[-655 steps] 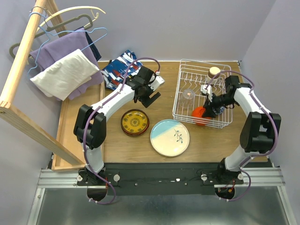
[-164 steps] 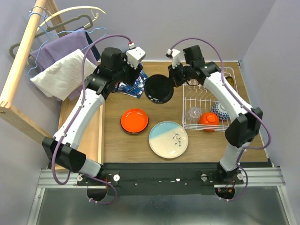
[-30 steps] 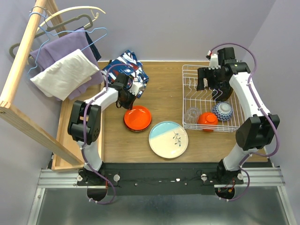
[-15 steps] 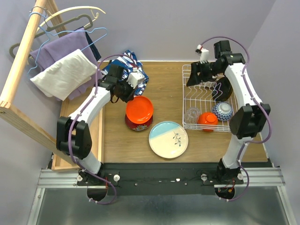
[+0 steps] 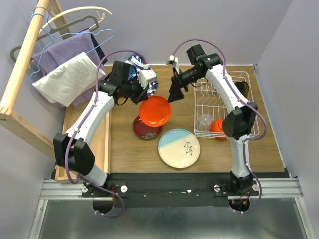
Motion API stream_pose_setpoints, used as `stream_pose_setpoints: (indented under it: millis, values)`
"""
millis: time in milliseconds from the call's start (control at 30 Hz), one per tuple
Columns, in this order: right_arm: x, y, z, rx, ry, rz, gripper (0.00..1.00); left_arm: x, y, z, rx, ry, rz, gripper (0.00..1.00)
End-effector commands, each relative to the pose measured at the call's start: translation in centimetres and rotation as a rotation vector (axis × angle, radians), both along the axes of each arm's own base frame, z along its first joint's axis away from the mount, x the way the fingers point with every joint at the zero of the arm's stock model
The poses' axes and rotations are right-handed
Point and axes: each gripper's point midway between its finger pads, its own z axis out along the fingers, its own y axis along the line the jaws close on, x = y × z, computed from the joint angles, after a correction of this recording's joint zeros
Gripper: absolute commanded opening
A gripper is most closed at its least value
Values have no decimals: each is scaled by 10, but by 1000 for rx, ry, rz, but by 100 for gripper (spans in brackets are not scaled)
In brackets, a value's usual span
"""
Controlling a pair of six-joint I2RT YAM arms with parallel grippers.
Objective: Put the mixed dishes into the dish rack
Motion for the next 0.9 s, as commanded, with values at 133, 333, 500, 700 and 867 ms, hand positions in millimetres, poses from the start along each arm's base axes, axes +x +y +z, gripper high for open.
stream_pose_setpoints:
  millis: [133, 333, 500, 700, 867]
  values:
    - [-4, 12, 1, 55, 14, 63, 88, -16, -25, 66, -154, -71, -90, 0]
    - [-6, 15, -3, 55, 38, 60, 61, -15, -31, 75, -197, -74, -94, 0]
    - [2, 17, -1, 50, 51, 16, 16, -7, -31, 79, -210, -72, -47, 0]
    - [8, 9, 3, -23, 25, -79, 0, 25, -14, 77, -177, -107, 180, 32]
    - [49, -24, 11, -194, -92, -405, 0, 45, 11, 112, -190, -220, 381, 70]
